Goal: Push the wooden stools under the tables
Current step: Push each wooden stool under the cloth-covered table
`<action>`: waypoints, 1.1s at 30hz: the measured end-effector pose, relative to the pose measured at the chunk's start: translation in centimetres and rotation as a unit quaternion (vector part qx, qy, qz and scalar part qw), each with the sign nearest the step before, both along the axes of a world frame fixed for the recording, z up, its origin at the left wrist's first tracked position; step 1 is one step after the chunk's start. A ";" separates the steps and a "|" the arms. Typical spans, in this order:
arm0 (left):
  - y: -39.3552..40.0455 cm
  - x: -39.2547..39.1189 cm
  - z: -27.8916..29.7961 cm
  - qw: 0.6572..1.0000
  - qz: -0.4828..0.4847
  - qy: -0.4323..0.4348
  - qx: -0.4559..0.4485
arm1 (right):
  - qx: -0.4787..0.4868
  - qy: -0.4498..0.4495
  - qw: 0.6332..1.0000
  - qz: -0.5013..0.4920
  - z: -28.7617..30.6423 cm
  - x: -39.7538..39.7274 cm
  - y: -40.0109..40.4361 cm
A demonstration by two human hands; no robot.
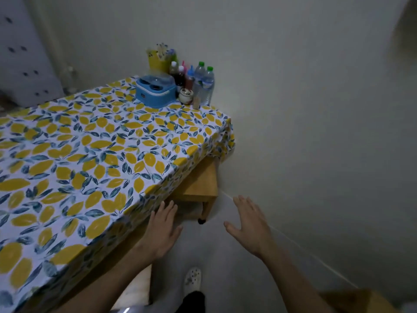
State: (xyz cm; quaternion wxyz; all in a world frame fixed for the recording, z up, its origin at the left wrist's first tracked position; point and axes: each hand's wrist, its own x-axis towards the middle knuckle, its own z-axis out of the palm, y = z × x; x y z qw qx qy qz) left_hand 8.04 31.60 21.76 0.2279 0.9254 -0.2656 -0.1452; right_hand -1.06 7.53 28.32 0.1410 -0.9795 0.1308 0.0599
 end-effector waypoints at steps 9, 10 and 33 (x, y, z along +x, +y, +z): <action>-10.0 10.7 -11.8 0.994 0.032 0.069 0.074 | 0.038 0.074 0.989 0.121 -12.3 17.1 -10.9; -11.0 11.9 -13.3 0.993 0.035 0.075 0.081 | 0.040 0.076 0.987 0.132 -14.0 18.8 -11.7; -23.0 23.0 -40.4 0.950 0.231 0.019 0.211 | -0.021 0.014 0.945 0.326 -47.3 34.9 -19.1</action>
